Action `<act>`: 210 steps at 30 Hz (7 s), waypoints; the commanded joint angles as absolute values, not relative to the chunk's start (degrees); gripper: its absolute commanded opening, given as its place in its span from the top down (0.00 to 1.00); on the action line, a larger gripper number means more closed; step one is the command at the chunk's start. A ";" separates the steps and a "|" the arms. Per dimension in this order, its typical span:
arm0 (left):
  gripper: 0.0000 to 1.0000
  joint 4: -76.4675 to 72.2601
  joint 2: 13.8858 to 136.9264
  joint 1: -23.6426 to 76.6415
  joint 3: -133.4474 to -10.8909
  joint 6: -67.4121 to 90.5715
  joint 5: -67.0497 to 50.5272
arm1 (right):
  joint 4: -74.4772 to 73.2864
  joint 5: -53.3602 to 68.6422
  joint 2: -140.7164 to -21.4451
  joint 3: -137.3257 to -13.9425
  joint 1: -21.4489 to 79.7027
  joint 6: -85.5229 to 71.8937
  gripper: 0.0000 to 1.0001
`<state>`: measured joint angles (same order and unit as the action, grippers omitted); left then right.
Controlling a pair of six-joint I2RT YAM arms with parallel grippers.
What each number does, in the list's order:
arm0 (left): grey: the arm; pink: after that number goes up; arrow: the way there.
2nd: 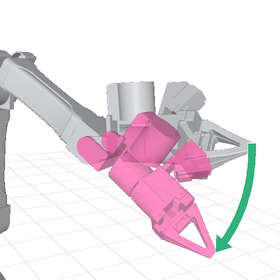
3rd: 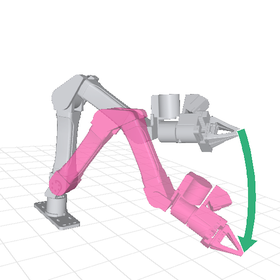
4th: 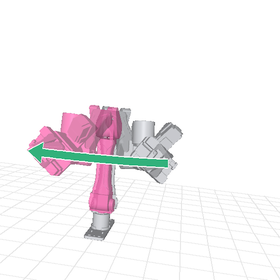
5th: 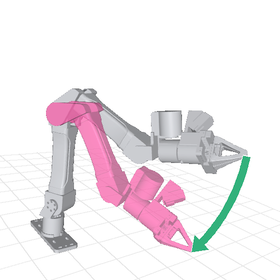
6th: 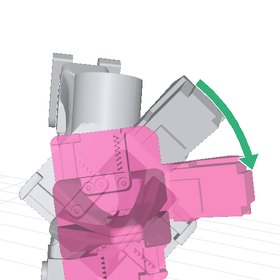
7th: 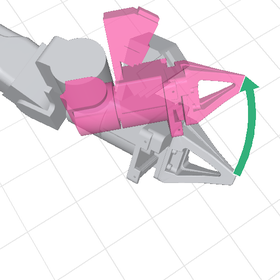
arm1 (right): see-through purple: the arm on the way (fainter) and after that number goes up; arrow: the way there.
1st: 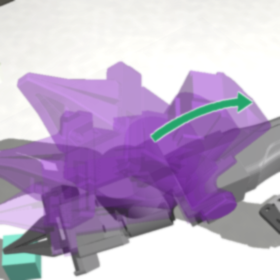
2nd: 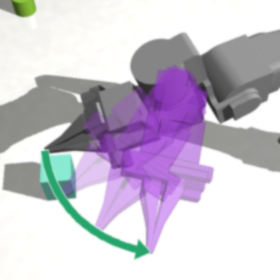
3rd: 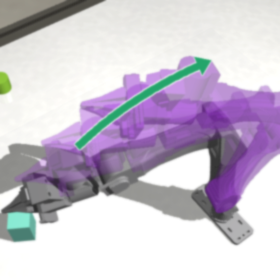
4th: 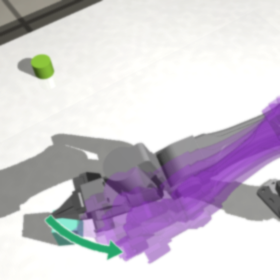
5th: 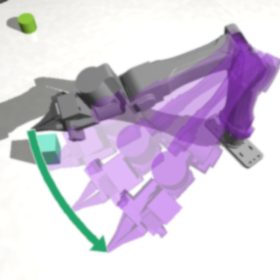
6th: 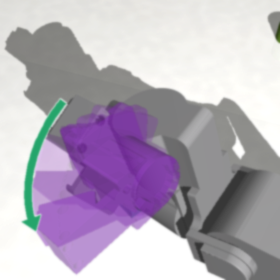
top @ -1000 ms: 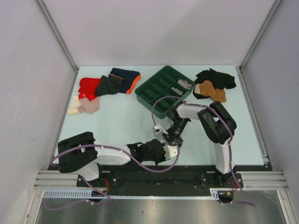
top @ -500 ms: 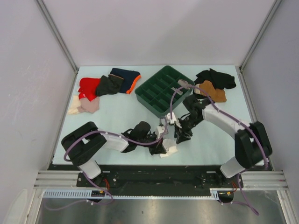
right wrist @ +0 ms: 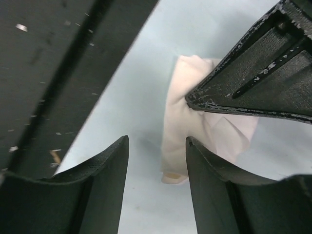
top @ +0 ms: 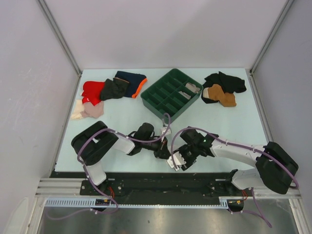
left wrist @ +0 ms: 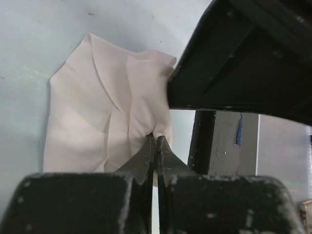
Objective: Roll the underwear
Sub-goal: Roll the underwear to the corner of the board, then pick up the underwear from the corner of the board.
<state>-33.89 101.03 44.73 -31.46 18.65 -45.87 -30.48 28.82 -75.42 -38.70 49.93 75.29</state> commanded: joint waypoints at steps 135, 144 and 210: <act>0.99 -30.76 97.39 48.60 -21.36 16.70 -31.64 | -45.44 44.83 -107.93 -61.52 37.09 42.27 0.29; 0.98 -30.23 95.27 48.60 -20.31 17.31 -28.39 | -50.27 46.32 -109.25 -61.44 38.41 44.56 0.30; 0.40 -23.78 66.97 50.89 -15.12 20.75 -8.74 | -46.67 46.14 -109.69 -63.55 37.97 37.53 1.00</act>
